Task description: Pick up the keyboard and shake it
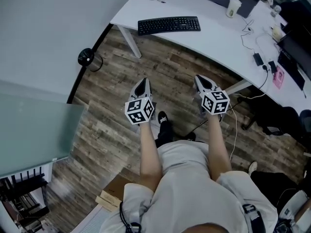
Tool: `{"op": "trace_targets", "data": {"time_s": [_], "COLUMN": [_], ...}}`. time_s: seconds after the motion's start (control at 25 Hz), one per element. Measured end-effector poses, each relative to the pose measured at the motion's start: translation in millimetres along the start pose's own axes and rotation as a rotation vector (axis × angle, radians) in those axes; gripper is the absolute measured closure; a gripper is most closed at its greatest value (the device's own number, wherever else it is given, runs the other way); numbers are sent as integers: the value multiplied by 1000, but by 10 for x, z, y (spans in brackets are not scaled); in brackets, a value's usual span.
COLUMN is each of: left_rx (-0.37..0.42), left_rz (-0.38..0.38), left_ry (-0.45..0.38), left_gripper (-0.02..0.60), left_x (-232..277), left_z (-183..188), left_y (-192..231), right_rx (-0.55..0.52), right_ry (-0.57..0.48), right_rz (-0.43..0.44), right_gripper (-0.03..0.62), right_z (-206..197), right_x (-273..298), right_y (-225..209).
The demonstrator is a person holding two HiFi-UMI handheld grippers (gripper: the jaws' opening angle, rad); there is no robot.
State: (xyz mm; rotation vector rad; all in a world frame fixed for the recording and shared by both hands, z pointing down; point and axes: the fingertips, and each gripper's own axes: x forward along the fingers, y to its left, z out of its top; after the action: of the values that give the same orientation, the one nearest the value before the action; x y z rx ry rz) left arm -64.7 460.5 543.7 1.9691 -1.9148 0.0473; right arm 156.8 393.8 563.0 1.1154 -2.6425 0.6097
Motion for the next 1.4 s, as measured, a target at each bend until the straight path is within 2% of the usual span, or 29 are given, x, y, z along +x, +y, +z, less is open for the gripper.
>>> {"op": "trace_targets", "data": {"time_s": [0.28, 0.4, 0.6, 1.0, 1.2, 1.4], "left_rx": [1, 18, -3, -76, -114, -142], "left_rz": [-29, -65, -139, -176, -180, -177], "left_ry": [-24, -38, -51, 0, 28, 51], "left_gripper": [566, 566, 566, 566, 566, 566], "left_x": [660, 923, 1243, 1512, 1744, 2190], "left_z": [324, 493, 718, 691, 618, 601], "left_y": [433, 556, 835, 1313, 1397, 1562], "right_rx": [43, 135, 131, 152, 149, 152], "right_ry": [-4, -57, -79, -79, -7, 19], "right_rz": [2, 8, -30, -95, -88, -79], "right_gripper": [556, 556, 556, 556, 556, 556], "right_z": [214, 363, 536, 646, 613, 676], "right_x": [558, 765, 1145, 1412, 1667, 2124], "right_y": [-46, -92, -112, -278, -484, -735]}}
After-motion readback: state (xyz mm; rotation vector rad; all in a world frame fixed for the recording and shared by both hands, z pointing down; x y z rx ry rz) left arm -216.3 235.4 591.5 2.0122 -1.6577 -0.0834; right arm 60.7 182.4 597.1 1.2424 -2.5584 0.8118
